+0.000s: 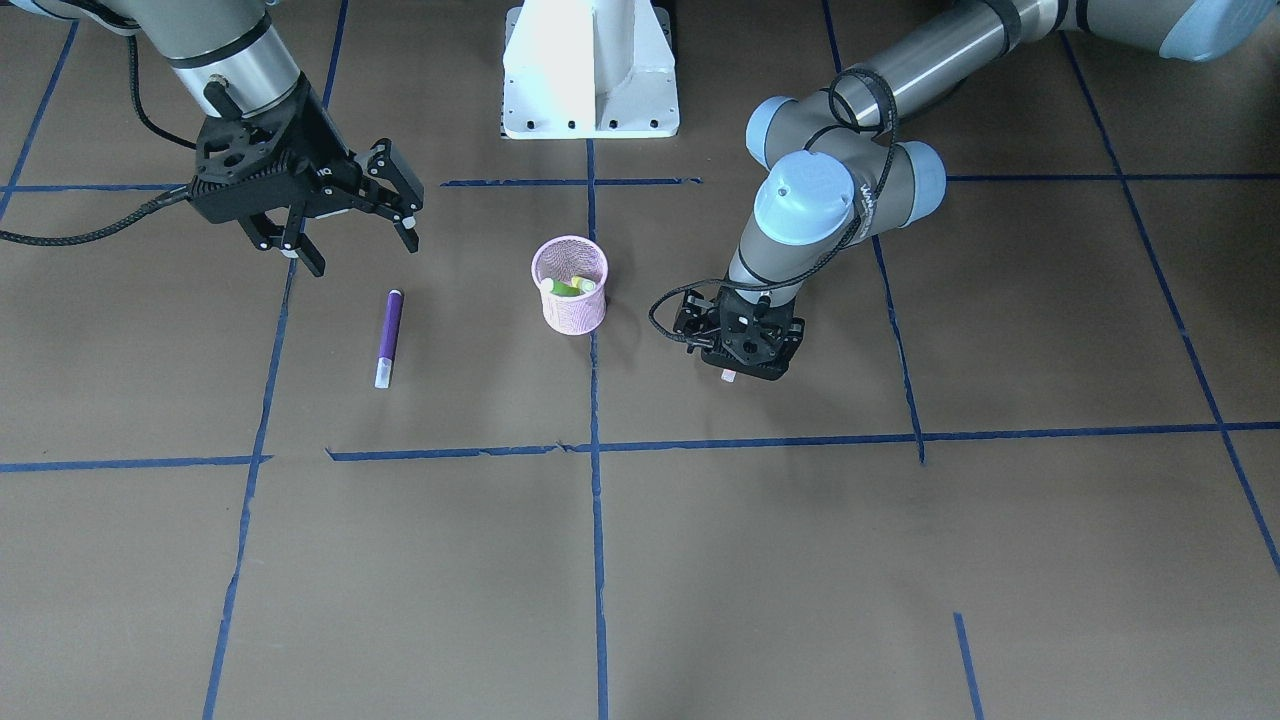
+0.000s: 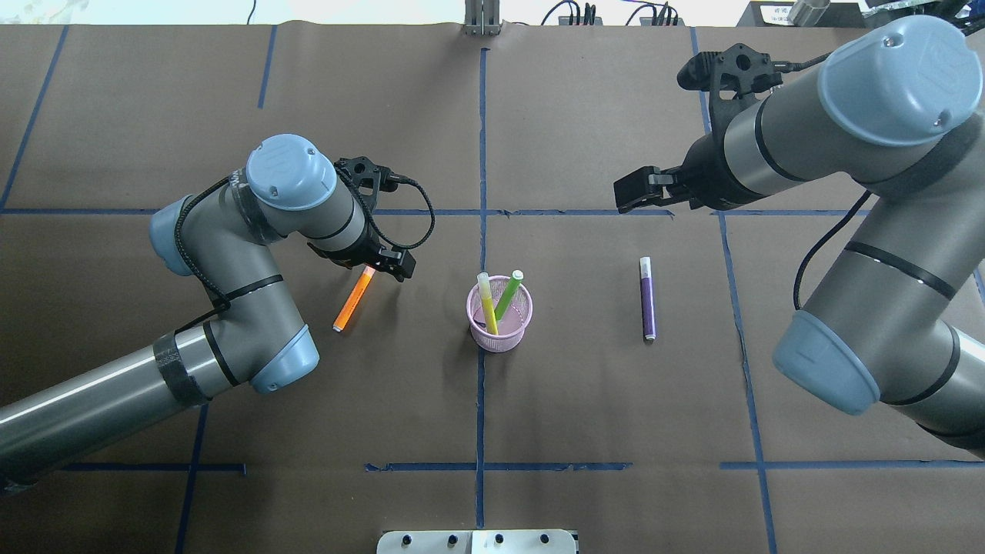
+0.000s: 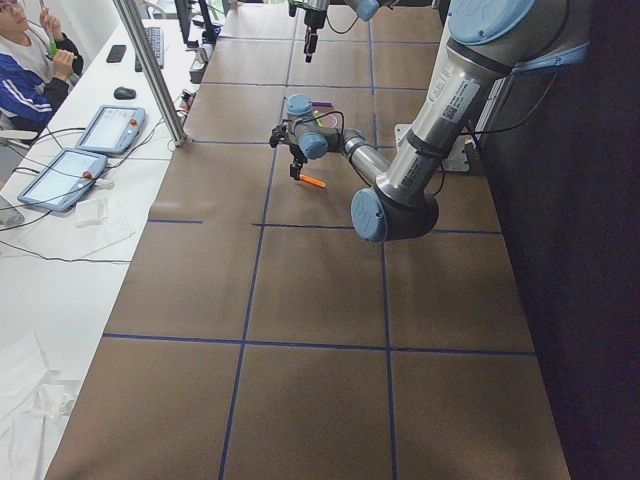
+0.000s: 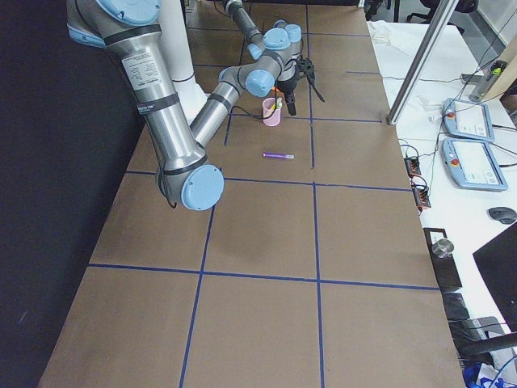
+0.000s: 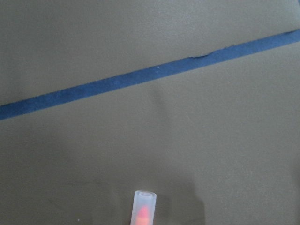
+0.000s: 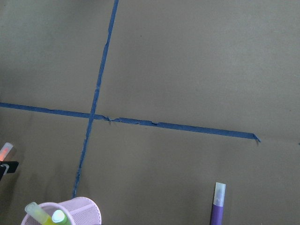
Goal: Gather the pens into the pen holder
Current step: 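Raise the right gripper from the cup while the left grasps the orange highlighter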
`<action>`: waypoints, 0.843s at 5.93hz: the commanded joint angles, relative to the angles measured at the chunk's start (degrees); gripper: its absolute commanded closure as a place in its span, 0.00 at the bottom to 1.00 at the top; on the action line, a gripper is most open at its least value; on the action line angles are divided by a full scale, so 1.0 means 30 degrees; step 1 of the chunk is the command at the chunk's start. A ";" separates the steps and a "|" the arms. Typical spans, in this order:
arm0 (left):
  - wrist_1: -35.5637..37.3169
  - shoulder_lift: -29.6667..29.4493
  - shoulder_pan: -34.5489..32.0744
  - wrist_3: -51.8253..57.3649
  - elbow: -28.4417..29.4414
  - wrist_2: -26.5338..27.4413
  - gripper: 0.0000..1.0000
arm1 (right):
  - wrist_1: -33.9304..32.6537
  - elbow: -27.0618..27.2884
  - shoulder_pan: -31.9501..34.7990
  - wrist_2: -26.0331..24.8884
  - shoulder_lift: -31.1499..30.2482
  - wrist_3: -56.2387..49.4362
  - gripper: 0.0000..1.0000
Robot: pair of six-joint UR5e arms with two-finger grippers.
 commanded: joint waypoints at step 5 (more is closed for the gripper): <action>0.0000 0.0215 0.0049 0.0000 0.0139 0.0116 0.39 | -0.0003 0.0009 0.0091 0.0147 0.0027 0.0000 0.00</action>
